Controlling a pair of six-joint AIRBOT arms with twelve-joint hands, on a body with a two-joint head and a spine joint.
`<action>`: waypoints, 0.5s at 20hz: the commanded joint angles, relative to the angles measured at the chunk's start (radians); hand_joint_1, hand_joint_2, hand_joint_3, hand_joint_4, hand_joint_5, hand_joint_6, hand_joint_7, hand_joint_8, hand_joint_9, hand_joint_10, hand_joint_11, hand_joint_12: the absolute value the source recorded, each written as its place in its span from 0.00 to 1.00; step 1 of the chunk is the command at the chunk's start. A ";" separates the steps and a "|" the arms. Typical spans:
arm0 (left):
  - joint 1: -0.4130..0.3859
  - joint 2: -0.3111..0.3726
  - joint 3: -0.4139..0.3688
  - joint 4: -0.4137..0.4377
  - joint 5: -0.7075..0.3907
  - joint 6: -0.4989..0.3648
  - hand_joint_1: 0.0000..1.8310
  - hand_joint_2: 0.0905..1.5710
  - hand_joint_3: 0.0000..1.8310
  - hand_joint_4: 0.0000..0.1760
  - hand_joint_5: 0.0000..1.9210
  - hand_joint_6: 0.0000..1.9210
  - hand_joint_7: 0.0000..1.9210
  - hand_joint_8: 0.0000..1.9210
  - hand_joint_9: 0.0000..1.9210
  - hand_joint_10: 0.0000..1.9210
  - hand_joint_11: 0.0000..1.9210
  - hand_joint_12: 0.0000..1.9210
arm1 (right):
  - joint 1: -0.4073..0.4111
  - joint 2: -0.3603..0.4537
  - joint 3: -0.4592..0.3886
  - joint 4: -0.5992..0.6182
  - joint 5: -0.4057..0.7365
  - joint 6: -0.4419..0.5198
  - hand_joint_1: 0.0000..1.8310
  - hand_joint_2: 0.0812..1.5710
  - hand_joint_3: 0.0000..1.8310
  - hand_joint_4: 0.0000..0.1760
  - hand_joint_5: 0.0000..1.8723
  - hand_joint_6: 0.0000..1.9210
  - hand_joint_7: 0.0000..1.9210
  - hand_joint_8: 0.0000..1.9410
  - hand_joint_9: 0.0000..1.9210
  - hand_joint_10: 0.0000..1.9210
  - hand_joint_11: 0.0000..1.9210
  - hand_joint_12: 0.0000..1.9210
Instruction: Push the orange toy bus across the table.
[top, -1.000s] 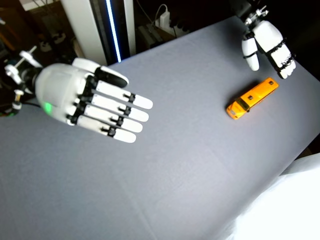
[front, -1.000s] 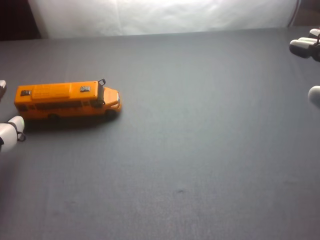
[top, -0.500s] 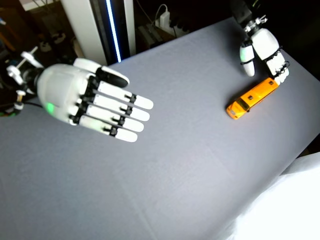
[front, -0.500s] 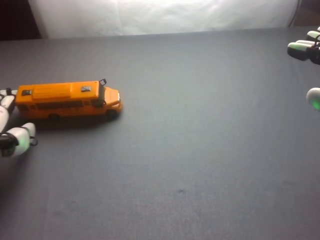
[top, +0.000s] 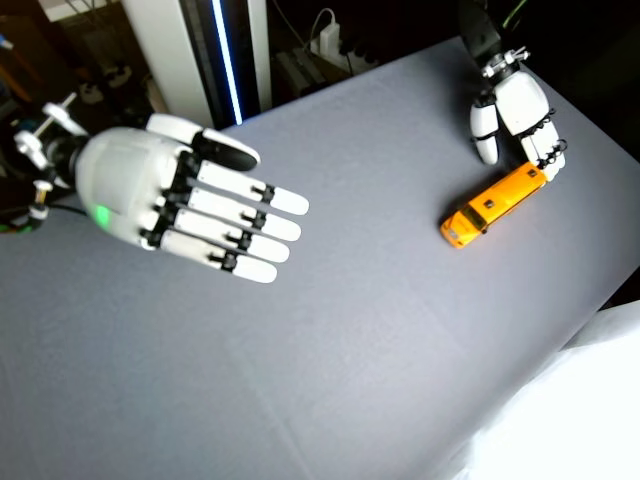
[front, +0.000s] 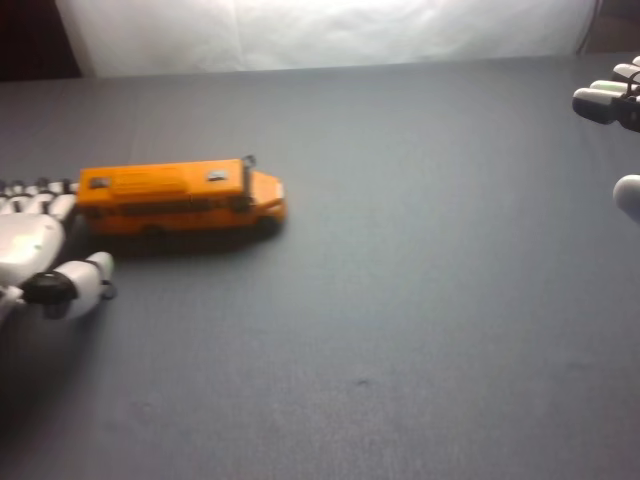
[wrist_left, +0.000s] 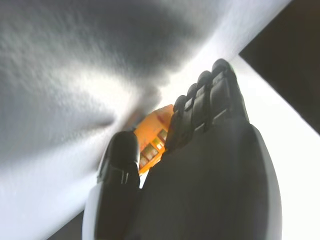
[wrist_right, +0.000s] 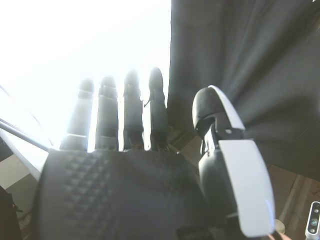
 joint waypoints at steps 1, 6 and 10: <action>-0.019 -0.009 -0.009 0.067 -0.087 0.001 0.00 1.00 0.08 0.00 0.00 0.00 0.00 0.00 0.00 0.00 0.00 0.00 | 0.013 -0.002 0.004 0.010 0.124 0.007 0.21 0.86 0.00 0.08 0.23 0.00 0.19 0.00 0.11 0.00 0.04 0.07; -0.070 -0.047 -0.025 0.173 -0.076 0.001 0.00 1.00 0.06 0.00 0.00 0.00 0.00 0.00 0.00 0.00 0.00 0.00 | 0.013 -0.003 0.005 0.010 0.124 0.007 0.21 0.86 0.00 0.18 0.23 0.00 0.20 0.00 0.11 0.00 0.03 0.07; -0.083 -0.044 -0.045 0.187 -0.133 -0.003 0.00 1.00 0.08 0.00 0.00 0.00 0.00 0.00 0.00 0.00 0.00 0.00 | 0.013 -0.004 0.005 0.010 0.124 0.007 0.21 0.87 0.00 0.12 0.24 0.00 0.21 0.01 0.12 0.00 0.03 0.07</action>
